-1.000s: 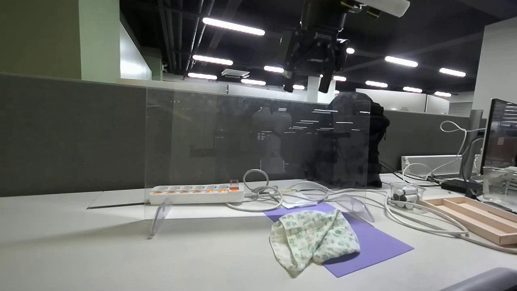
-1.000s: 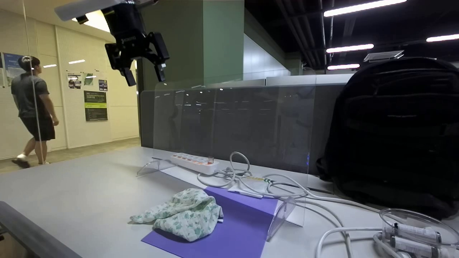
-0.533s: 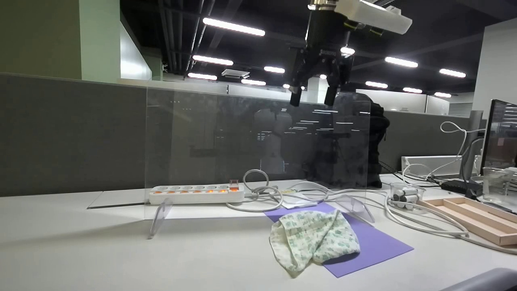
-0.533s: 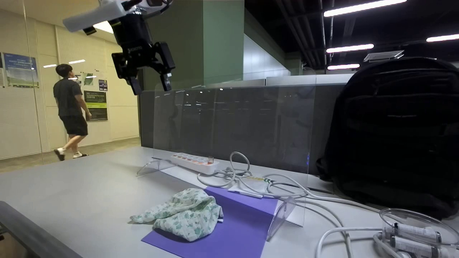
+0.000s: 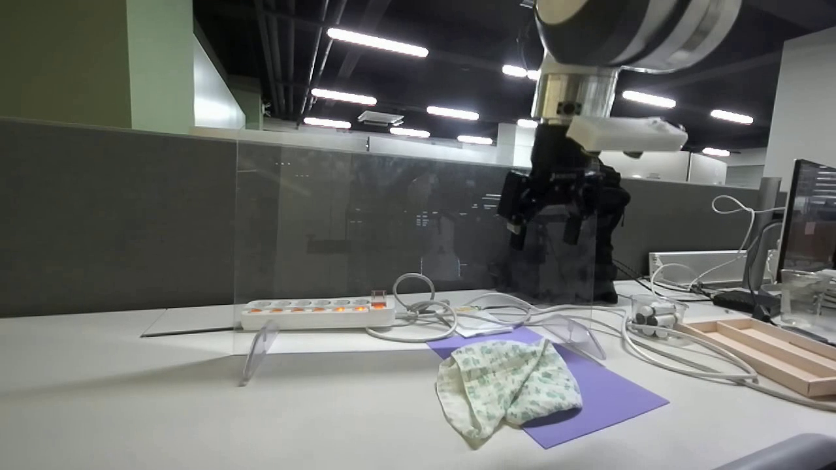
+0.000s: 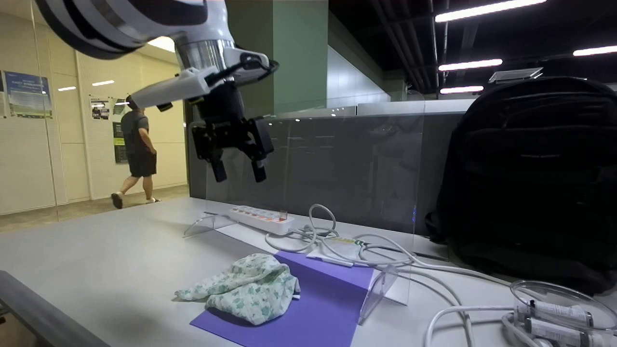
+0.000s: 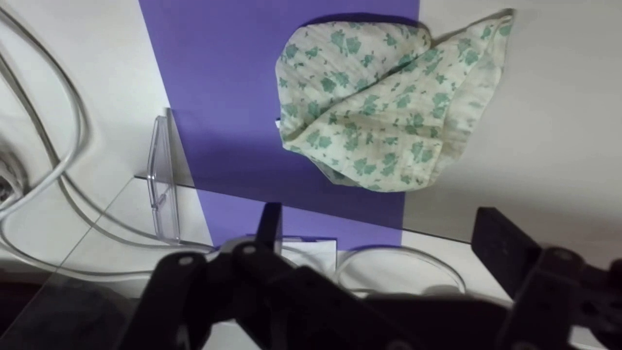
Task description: Put the towel on top of the colourless screen
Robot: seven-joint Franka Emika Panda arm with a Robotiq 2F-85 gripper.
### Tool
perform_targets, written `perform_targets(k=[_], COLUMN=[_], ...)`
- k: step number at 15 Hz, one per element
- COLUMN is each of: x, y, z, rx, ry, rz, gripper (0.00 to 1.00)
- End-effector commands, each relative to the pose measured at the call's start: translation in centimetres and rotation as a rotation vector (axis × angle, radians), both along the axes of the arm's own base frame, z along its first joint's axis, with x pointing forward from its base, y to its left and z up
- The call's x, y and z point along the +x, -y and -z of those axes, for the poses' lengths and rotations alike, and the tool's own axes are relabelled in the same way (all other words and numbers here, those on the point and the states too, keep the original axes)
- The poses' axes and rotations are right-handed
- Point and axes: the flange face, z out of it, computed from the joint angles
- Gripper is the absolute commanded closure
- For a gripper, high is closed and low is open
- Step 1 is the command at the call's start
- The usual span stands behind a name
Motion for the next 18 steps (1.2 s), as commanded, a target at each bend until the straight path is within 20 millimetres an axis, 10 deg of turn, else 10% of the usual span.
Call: perform_targets(k=[1, 18], x=[0.3, 1.8], y=[2.3, 2.2], z=[3.6, 9.1], rx=[0.009, -0.018], ry=[-0.019, -0.039], rz=[0.081, 0.126], gripper=[0.0, 0.0])
